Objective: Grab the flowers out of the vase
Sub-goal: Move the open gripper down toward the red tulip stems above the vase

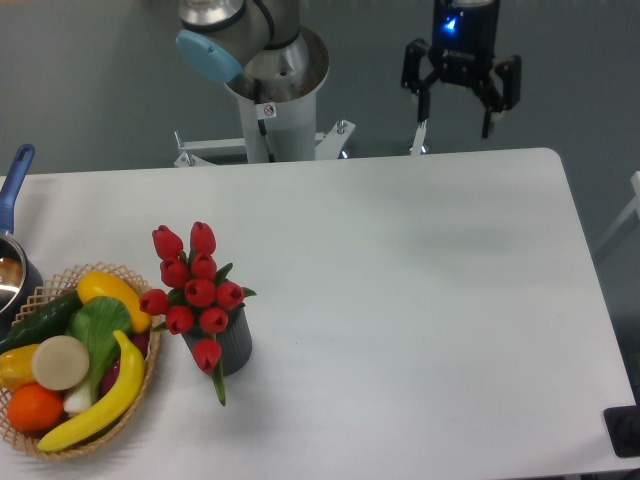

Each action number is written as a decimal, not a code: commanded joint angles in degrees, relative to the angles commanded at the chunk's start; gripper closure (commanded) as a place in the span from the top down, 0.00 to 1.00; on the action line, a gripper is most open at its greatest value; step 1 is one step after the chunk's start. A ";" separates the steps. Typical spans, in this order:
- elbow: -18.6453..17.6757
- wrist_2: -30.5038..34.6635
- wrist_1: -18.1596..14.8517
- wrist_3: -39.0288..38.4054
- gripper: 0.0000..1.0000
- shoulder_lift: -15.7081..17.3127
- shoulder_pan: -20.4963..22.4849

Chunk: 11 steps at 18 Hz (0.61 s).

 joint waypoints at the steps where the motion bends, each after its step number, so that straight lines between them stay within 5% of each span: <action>1: -0.09 -1.84 0.44 -1.49 1.00 -0.35 -0.35; 5: -1.40 -9.23 3.59 -6.60 1.00 -2.02 -2.55; 8: -3.51 -9.86 8.77 -7.04 1.00 -2.81 -4.92; 11: -3.87 -9.95 10.46 -9.24 1.00 -4.30 -7.82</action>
